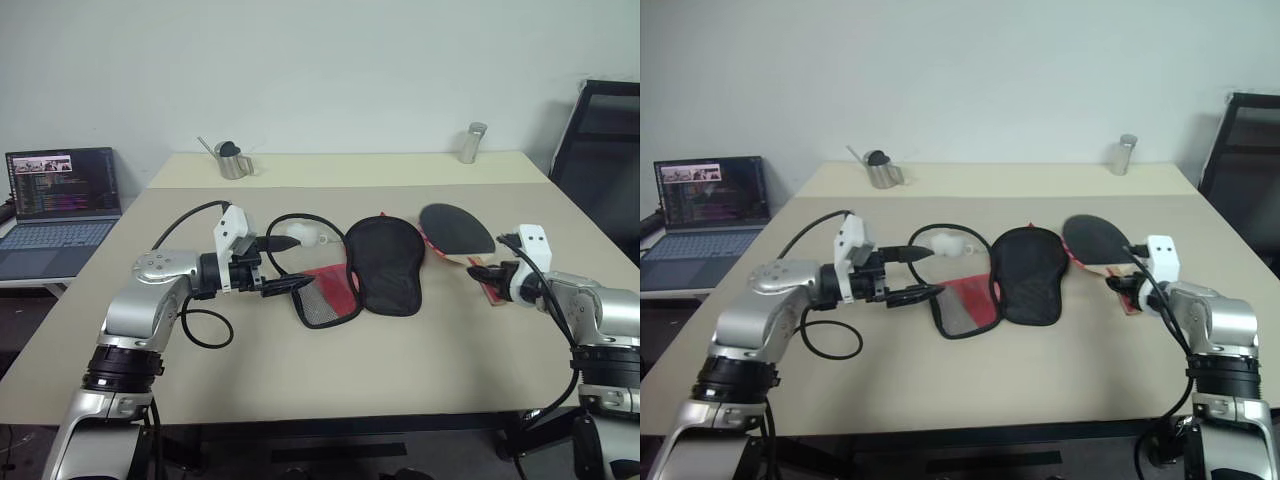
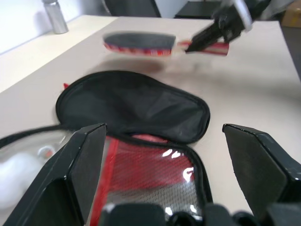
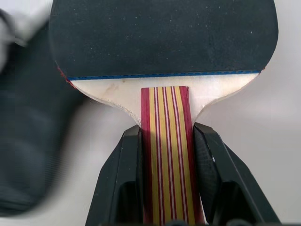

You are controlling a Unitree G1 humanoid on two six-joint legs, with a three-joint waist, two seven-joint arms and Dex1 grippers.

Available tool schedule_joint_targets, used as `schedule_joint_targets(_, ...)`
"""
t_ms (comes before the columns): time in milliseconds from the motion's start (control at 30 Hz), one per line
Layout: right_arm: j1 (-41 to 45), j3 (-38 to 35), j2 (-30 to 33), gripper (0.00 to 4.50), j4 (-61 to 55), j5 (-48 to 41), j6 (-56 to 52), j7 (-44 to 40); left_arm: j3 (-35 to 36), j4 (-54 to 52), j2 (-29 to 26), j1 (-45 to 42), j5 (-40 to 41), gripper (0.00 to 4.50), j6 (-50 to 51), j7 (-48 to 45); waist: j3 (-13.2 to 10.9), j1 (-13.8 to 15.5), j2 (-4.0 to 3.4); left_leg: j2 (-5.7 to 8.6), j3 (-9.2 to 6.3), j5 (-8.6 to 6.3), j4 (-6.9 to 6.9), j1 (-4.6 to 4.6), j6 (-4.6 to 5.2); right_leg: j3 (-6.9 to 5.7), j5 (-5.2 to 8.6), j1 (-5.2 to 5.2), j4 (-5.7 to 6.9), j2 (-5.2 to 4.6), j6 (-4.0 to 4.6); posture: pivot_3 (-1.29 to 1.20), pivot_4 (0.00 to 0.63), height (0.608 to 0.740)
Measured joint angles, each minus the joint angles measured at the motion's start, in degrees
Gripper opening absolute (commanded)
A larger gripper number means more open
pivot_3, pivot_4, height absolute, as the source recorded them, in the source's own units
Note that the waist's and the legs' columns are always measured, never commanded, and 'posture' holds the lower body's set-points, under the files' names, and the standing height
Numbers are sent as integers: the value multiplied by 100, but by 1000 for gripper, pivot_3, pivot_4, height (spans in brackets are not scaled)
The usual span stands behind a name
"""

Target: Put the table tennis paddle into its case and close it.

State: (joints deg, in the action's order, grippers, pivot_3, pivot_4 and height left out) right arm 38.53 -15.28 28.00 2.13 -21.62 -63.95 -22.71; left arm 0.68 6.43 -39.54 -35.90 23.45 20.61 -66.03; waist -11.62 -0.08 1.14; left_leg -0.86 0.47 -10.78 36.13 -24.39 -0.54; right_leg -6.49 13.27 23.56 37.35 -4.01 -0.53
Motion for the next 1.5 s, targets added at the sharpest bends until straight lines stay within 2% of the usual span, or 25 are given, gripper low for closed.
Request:
schedule_joint_targets(167, 155, -29, -1139, 1093, -970, -237, -629, 750, 36, -15, -92, 114, -4, 4306, -98, 23, 0, 7, 0, 2, -7, 0, -2, 0, 0, 25, 0, 3, 2, 0, 0, 0, 150, 740)
schedule_joint_targets(400, 156, 343, -2159, 1093, -955, -101, -547, 1463, 78, -18, -92, 144, -5, 4306, -131, 44, 0, 25, 1, 10, -1, 0, -1, -1, 1, 45, -1, 10, 5, -3, -1, 0, 150, 740)
schedule_joint_targets(800, 262, 703, -2295, 1093, 755, 580, 881, 1803, 78, -30, -81, 158, -25, 4306, -161, 80, 0, -12, 1, 5, 40, 0, -2, -3, 1, 100, 0, 57, 52, 2, 0, 0, 150, 740)
schedule_joint_targets(1233, 339, 801, -2434, 1093, 1027, 701, 1173, 1868, 78, -62, -81, 186, -27, 4306, -161, 159, 1, -16, 1, 3, 45, 0, -2, -2, 1, 105, 0, 60, 53, 4, 0, 0, 150, 740)
schedule_joint_targets(1267, 339, 799, -2475, 1813, 1027, 700, 1158, 1915, 78, -62, -81, 187, -27, 4306, -161, 160, 1, -16, 1, 3, 45, 0, -2, -2, 1, 106, 0, 60, 53, 4, 0, 0, 150, 740)
schedule_joint_targets(1333, 339, 780, -2534, 2276, 997, 692, 1143, 1955, 78, -63, -81, 188, -27, 4306, -162, 162, 1, -15, 1, 4, 45, 0, -2, -2, 1, 106, 0, 59, 52, 3, 0, 0, 150, 740)
schedule_joint_targets(1500, 344, 759, -2590, 4000, 882, 691, 1139, 2047, 78, -72, -76, 188, -27, 4306, -163, 170, 1, -15, 2, 3, 45, 0, -2, -2, 1, 106, 0, 59, 53, 4, 0, 0, 150, 740)
